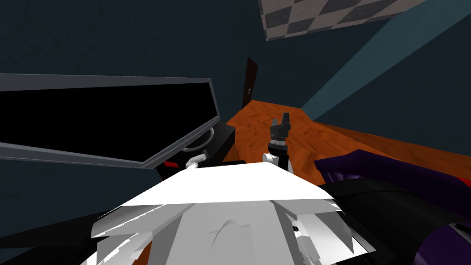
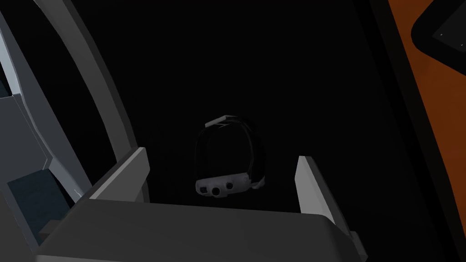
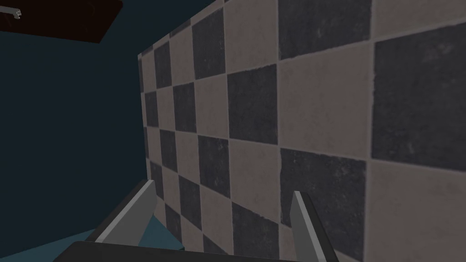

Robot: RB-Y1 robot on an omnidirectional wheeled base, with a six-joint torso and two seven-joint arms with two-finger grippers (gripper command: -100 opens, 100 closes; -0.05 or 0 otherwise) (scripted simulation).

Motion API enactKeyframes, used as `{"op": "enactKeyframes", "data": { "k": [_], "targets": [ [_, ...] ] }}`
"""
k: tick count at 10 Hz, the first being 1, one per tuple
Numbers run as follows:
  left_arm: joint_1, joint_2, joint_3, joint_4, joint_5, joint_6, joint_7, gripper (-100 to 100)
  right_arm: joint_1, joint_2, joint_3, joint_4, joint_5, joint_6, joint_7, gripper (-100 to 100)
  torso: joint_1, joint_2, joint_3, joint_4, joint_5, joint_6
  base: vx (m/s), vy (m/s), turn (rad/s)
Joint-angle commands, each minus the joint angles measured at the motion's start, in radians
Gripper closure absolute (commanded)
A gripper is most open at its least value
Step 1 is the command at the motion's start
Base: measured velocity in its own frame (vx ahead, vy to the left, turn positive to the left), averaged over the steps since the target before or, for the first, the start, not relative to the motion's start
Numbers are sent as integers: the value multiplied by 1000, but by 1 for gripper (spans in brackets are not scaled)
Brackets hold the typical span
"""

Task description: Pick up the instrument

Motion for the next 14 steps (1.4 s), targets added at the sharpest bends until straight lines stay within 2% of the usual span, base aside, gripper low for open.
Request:
{"op": "enactKeyframes", "data": {
  "k": [1, 2, 3, 7, 8, 9, 11, 14],
  "targets": [
    [1, 18, 10, 41, 24, -36, 2, -100, 0, 0, 0, 0, 0, 0, 0, 0, 0, 0, 0, 0, 0, 0, 1, -3, -242],
    [0, 15, 4, 26, 22, -19, -2, -100, 0, 0, 0, 0, 0, 0, 0, 0, 0, 0, 0, 0, 0, 0, 0, 3, -47],
    [0, 17, 4, 29, 25, -24, -3, 100, 0, 0, 0, 0, 0, 0, 0, 0, 0, 0, 0, 0, 0, 0, -1, 0, 11],
    [0, 17, 3, 28, 24, -23, -4, 100, 0, 0, 0, 0, 0, 0, 0, 0, 1, 0, 0, 0, 0, -1, 0, 0, 0],
    [0, 17, 3, 28, 24, -23, -4, 0, 0, 0, 0, 0, 0, 0, 0, 0, 1, 0, 0, 0, 0, -1, 0, 0, 0],
    [0, -1, -2, -5, 1, 2, -2, 100, 0, 0, 0, 0, 0, 0, 0, 0, 1, 0, 0, 0, 0, -1, 2, 5, 382],
    [-1, -25, -19, -66, -30, 52, -7, 100, 0, 0, 0, 0, 0, 0, 0, 0, 0, 1, 0, 0, 1, -2, -2, -2, 257],
    [-1, -37, -28, -97, -46, 78, -10, 100, 0, 0, 0, 0, 0, 0, 0, 0, 1, 0, 0, 1, 1, -1, 0, 1, 87]
  ]
}}
